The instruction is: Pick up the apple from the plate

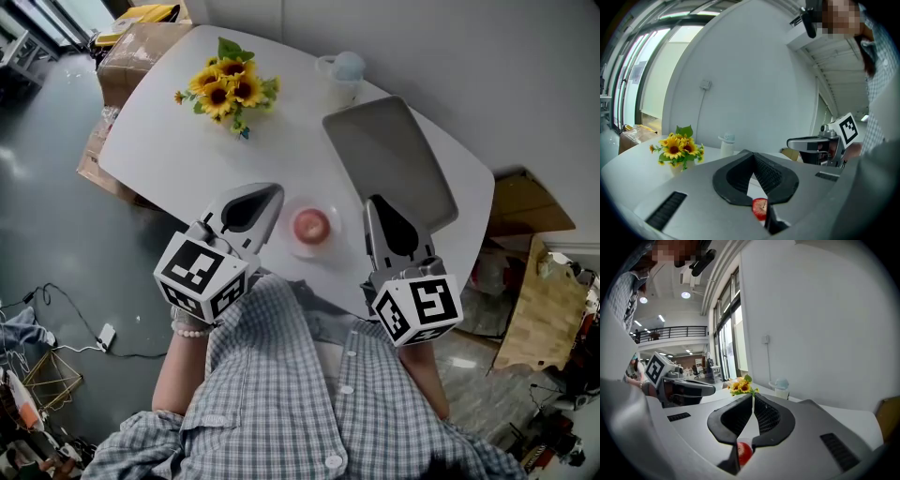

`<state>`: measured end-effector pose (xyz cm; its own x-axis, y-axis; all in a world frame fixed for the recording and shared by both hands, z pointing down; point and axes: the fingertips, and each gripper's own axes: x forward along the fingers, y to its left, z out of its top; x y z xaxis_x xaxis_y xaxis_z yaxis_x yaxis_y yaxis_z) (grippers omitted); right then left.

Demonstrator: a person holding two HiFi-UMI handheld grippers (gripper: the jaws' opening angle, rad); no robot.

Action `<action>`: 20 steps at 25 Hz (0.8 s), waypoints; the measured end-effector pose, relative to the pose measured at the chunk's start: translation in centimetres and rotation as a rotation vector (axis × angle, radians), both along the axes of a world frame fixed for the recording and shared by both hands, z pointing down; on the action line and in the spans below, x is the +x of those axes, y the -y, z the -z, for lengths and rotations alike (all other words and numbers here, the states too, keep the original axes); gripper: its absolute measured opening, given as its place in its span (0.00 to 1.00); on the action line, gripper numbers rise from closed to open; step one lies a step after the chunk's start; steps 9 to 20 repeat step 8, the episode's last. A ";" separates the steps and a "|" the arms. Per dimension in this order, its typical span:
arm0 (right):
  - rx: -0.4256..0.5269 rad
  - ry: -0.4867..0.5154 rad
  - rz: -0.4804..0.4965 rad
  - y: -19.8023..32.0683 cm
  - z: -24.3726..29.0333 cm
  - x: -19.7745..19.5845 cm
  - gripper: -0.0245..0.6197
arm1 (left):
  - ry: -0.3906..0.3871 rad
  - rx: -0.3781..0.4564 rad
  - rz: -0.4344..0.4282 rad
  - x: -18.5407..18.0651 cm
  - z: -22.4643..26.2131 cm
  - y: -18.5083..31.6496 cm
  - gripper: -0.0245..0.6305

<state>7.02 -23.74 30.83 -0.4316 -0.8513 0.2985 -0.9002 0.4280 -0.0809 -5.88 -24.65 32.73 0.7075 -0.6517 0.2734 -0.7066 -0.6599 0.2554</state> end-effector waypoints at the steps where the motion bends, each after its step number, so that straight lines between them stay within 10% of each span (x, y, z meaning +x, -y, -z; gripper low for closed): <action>1: 0.000 -0.001 -0.001 0.0 0.0 0.0 0.09 | 0.000 -0.001 0.000 0.0 -0.1 0.0 0.05; 20: 0.002 0.005 -0.002 -0.2 0.0 0.1 0.09 | 0.005 -0.010 -0.008 0.1 -0.2 -0.3 0.05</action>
